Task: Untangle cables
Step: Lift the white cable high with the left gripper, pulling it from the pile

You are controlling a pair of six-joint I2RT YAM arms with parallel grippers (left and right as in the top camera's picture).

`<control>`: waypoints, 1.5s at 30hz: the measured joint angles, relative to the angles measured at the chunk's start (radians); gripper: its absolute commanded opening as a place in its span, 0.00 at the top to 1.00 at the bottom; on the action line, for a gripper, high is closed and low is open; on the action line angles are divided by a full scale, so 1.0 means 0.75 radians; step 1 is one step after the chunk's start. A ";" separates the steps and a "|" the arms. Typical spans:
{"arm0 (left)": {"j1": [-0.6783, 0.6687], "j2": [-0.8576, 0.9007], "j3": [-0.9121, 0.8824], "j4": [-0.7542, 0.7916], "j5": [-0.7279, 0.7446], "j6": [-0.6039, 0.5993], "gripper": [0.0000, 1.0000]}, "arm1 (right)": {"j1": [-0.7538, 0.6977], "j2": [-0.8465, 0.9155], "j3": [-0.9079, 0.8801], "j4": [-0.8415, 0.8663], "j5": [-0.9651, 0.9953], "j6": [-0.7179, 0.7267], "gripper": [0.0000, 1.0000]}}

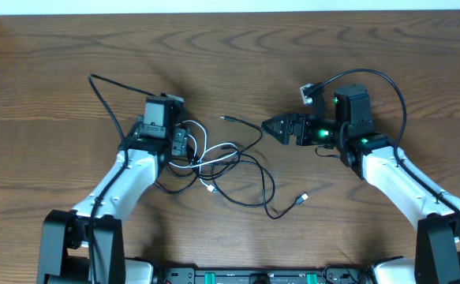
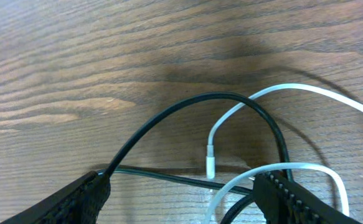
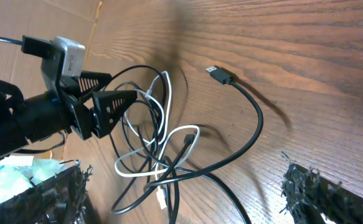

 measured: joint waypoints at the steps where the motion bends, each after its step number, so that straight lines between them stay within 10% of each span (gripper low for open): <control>1: 0.005 0.000 0.000 -0.002 0.027 0.006 0.23 | 0.000 0.000 0.000 0.000 -0.001 0.000 0.01; 34: 0.005 0.099 0.000 0.006 0.161 0.124 0.45 | 0.000 0.000 0.000 0.000 0.000 -0.003 0.01; 42: 0.005 0.098 0.000 0.007 0.241 0.130 0.90 | 0.000 0.000 0.000 0.000 0.000 -0.003 0.01; 45: 0.005 0.099 0.000 0.008 0.251 0.125 0.92 | 0.000 0.000 0.000 0.000 -0.001 -0.003 0.01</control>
